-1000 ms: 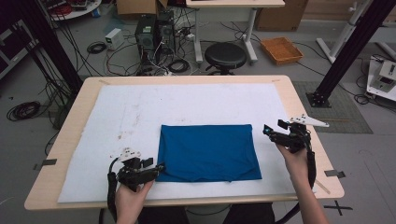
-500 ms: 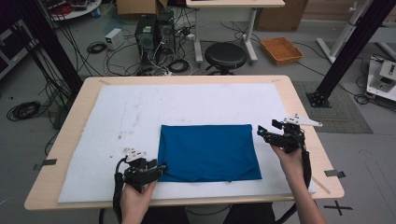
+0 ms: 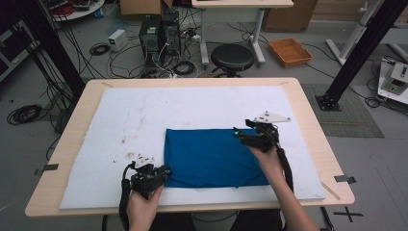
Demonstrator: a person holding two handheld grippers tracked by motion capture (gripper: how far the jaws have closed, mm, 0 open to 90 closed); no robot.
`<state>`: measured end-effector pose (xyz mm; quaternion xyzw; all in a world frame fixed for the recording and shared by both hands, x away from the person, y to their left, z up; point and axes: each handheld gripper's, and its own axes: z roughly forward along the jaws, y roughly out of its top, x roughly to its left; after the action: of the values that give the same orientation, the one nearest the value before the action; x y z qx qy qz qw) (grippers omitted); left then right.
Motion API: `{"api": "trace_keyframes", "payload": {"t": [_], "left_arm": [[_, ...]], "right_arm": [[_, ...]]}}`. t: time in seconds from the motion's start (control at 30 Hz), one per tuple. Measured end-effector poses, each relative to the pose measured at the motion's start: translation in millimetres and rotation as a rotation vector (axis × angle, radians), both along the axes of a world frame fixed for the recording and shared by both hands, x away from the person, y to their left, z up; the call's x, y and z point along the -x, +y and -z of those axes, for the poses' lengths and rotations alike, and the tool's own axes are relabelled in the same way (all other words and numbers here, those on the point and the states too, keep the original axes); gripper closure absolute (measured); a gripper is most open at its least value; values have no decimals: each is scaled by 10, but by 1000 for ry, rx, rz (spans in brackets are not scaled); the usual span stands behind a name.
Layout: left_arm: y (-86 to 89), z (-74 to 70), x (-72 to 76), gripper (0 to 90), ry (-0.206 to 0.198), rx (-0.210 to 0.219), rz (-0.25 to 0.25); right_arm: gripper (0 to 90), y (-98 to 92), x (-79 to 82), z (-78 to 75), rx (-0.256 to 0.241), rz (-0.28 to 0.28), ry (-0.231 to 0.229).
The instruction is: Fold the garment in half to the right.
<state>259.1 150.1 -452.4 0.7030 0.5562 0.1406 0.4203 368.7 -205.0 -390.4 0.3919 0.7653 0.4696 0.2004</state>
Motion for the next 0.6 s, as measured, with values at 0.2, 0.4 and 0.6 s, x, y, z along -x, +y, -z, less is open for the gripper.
{"api": "trace_keyframes", "payload": {"t": [0.2, 0.4, 0.6], "left_arm": [[-2, 5, -11, 797, -1, 5, 0], [10, 13, -14, 798, -1, 10, 5], [19, 19, -13, 797, -3, 17, 4]], "right_arm": [[490, 518, -153, -32, 31, -89, 16], [537, 1044, -372, -14, 6, -150, 67], [616, 1539, -539, 161, 15, -186, 121]]}}
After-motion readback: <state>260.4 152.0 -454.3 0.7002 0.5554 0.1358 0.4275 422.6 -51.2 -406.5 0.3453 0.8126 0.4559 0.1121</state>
